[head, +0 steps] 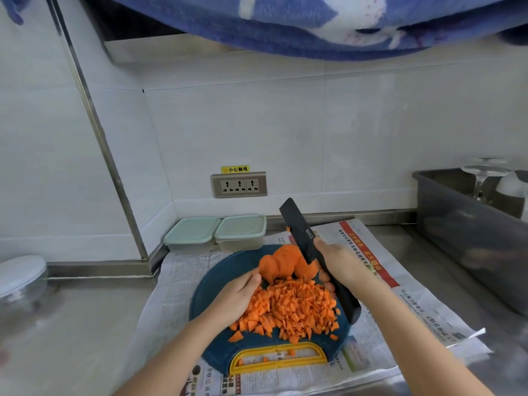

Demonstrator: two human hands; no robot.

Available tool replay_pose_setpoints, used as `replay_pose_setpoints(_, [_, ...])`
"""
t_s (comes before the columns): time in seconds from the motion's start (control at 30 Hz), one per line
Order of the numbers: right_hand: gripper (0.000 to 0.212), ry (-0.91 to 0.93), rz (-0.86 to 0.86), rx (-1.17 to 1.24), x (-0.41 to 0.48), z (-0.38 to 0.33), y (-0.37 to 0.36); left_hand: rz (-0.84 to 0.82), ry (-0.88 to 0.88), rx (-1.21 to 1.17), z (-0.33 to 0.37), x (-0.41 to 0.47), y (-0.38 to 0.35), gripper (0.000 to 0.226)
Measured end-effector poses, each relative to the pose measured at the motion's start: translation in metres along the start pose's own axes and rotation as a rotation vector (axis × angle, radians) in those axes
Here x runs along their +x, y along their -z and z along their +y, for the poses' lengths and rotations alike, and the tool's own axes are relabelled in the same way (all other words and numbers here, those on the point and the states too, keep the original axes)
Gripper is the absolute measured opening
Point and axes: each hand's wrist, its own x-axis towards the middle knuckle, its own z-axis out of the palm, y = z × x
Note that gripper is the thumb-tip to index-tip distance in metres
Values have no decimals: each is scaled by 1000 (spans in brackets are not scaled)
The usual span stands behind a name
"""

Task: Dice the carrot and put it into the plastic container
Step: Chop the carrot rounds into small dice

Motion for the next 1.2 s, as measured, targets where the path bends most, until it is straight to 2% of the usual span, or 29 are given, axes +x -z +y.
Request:
replay_pose_setpoints(0.1, [53, 33, 28, 8, 4, 8, -5, 141, -74, 67, 2, 3, 0, 38])
replay_pose_setpoints(0.2, [57, 64, 16, 23, 7, 14, -10, 272, -110, 147, 2, 19, 11, 39])
replay_pose_setpoints(0.23, [58, 71, 7, 31, 7, 15, -10, 243, -130, 162, 2, 26, 15, 44])
replay_pose_setpoints(0.4, [57, 101, 7, 60, 8, 21, -4, -118, -197, 348, 23, 59, 30, 81])
replay_pose_setpoints(0.5, [56, 107, 15, 64, 10, 26, -2, -210, -179, 253, 39, 79, 36, 73])
replay_pose_setpoints(0.57, [53, 112, 21, 60, 12, 28, -1, -265, -183, 279, 47, 91, 37, 71])
replay_pose_setpoints(0.7, [51, 111, 6, 83, 15, 31, 2, -511, -157, 441, 57, 108, 36, 81])
replay_pose_setpoints(0.87, [50, 118, 3, 79, 16, 33, 4, -697, -110, 525, 59, 119, 41, 98])
replay_pose_setpoints(0.93, [50, 123, 3, 79, 16, 33, 5, -732, -127, 606, 57, 121, 40, 105])
replay_pose_setpoints(1.03, [49, 137, 2, 79, 15, 33, 5, -682, -156, 669, 54, 121, 39, 111])
replay_pose_setpoints(1.2, [50, 130, 5, 72, 17, 35, 3, -595, -237, 705, 52, 120, 41, 106])
